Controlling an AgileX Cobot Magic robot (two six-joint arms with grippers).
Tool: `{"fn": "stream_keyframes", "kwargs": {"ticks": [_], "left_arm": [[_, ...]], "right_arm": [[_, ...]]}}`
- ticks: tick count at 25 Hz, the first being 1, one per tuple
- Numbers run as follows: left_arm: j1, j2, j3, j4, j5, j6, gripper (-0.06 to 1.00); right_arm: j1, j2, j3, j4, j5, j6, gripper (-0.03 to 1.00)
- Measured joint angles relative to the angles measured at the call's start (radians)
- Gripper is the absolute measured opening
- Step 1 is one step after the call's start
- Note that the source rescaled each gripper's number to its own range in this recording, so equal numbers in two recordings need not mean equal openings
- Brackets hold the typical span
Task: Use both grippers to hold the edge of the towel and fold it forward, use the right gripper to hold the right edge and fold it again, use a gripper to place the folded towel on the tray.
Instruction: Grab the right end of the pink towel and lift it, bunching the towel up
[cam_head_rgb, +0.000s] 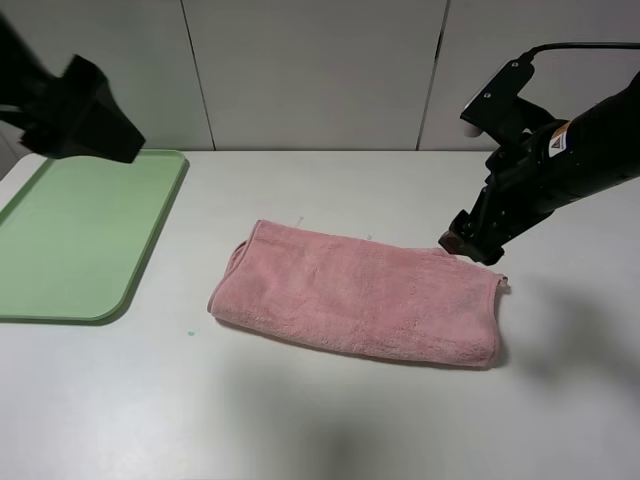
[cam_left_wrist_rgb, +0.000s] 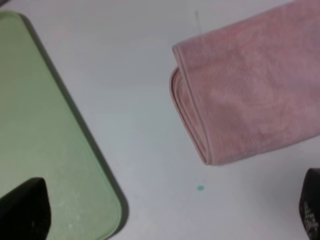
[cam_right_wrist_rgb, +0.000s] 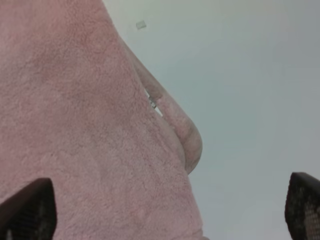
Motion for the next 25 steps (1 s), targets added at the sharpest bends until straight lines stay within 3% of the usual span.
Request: {"fn": "stream_keyframes", "kwargs": {"ticks": [13,25], "left_arm": [[0.0,-0.557,0.253,-0.011,0.069,-0.035,0.99],[0.0,-0.892,0.473,-0.079,0.148,-0.035,0.99]], "right_arm": [[0.0,0.0,0.0,0.0,-0.008,0.018,1.0],[0.0,0.0,0.0,0.023,-0.018,0.018,1.0]]}}
